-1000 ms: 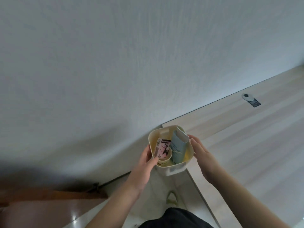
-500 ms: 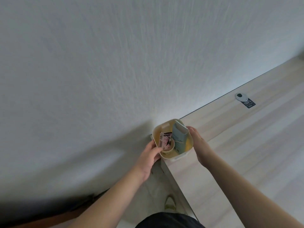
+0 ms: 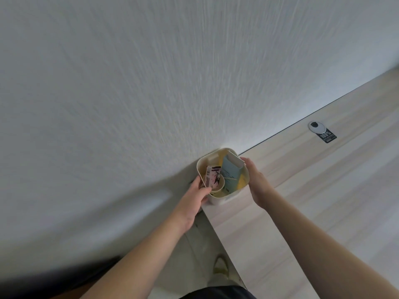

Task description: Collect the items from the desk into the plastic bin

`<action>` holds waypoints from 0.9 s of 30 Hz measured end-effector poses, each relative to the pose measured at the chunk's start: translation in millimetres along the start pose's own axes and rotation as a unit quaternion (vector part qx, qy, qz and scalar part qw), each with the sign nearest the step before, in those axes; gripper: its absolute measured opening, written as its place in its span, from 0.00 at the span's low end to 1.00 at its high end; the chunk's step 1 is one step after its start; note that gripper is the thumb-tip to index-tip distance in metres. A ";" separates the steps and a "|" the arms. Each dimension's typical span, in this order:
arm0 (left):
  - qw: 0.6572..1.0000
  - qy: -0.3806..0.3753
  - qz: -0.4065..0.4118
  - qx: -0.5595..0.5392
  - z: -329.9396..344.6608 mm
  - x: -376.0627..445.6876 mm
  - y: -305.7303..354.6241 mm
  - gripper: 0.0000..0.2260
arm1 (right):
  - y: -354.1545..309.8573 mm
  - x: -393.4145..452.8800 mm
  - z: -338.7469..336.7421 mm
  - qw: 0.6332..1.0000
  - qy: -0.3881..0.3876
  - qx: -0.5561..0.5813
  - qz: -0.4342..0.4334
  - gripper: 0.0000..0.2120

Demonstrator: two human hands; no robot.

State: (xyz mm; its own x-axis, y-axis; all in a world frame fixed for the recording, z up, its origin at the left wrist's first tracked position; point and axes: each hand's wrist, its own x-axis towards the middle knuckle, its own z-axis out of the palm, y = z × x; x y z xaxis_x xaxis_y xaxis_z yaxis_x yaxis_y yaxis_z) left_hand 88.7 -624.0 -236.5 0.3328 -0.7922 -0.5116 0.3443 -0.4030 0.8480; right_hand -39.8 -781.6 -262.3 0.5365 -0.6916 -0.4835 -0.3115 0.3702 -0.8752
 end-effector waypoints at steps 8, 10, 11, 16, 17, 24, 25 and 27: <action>0.999 -0.026 -0.018 0.009 0.8 10.0 7.1 0.13 | -4.4 17.7 -8.1 0.999 -0.004 -0.022 0.029 0.27; 0.999 -0.023 -0.019 0.018 0.1 10.0 6.8 0.12 | -3.1 17.1 -7.1 1.000 -0.004 -0.015 0.024 0.27; 0.999 -0.022 -0.018 0.024 -0.2 9.4 6.1 0.12 | -2.4 16.7 -6.2 1.000 -0.003 -0.013 0.020 0.27; 0.999 -0.019 -0.017 0.032 -2.6 9.0 2.5 0.17 | 0.0 16.9 -5.1 1.000 0.011 0.014 0.014 0.27; 0.999 -0.016 -0.018 0.030 -3.0 9.0 2.6 0.17 | 0.1 17.6 -4.7 1.000 0.010 0.015 0.012 0.27; 0.998 0.044 -0.035 0.024 -4.1 5.6 1.1 0.12 | -1.3 16.8 -3.7 1.000 -0.002 0.012 0.011 0.27; 0.998 0.046 -0.036 0.024 -4.5 5.9 1.8 0.12 | -1.2 18.0 -3.6 1.000 -0.006 0.016 0.008 0.27; 0.998 0.052 -0.032 0.029 -3.7 4.0 1.2 0.12 | 1.0 18.9 -5.2 1.000 -0.004 0.030 0.004 0.28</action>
State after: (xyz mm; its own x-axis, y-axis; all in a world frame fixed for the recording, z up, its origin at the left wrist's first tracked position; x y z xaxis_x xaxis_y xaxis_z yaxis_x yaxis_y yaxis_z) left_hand 93.7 -625.9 -238.1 0.4016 -0.7134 -0.5743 0.3174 -0.4798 0.8179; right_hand -34.0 -797.5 -272.2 0.5414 -0.6833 -0.4899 -0.2687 0.4116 -0.8709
